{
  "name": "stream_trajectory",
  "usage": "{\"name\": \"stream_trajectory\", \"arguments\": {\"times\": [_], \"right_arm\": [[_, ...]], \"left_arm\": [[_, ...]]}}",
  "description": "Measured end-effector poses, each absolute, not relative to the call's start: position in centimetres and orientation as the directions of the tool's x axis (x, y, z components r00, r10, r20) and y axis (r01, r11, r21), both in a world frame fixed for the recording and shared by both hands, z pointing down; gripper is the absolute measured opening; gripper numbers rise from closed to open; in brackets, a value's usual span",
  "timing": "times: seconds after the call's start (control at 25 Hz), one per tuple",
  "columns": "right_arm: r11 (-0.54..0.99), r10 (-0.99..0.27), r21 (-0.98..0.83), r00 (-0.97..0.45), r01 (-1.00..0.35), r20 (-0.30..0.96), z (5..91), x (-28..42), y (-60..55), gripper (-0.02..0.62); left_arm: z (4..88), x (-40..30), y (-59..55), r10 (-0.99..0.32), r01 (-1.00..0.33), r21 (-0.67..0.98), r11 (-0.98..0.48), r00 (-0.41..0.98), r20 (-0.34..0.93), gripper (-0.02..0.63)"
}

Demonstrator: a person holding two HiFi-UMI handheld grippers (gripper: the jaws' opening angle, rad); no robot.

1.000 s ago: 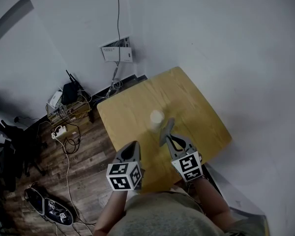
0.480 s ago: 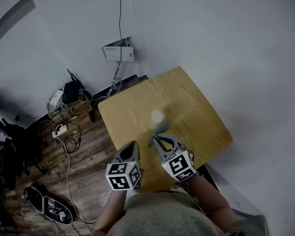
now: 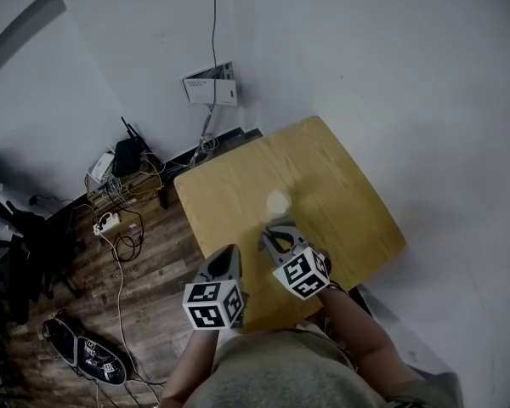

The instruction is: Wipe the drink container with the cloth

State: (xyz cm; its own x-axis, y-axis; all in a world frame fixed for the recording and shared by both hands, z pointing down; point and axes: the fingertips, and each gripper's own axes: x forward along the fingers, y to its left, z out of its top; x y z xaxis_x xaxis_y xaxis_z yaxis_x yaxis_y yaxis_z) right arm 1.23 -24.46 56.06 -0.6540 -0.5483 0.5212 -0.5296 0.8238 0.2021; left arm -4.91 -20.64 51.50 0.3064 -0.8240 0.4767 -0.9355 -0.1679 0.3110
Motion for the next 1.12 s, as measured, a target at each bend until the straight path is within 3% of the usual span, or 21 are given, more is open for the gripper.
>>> {"name": "stream_trajectory", "arguments": {"times": [0.6,1.12], "right_arm": [[0.82,-0.504,0.138,-0.587,-0.555,0.634,62.9,1.0,-25.2,0.008],[0.827,-0.489,0.108,-0.611,-0.552,0.623,62.4,0.3,-24.0,0.008]], "left_arm": [[52.1,-5.9,-20.9,-0.821,-0.94,0.306,-0.149,0.29,0.492,0.002],[52.5,-6.2,-20.6,-0.821,-0.941,0.309,-0.138,0.283,0.496,0.002]]}}
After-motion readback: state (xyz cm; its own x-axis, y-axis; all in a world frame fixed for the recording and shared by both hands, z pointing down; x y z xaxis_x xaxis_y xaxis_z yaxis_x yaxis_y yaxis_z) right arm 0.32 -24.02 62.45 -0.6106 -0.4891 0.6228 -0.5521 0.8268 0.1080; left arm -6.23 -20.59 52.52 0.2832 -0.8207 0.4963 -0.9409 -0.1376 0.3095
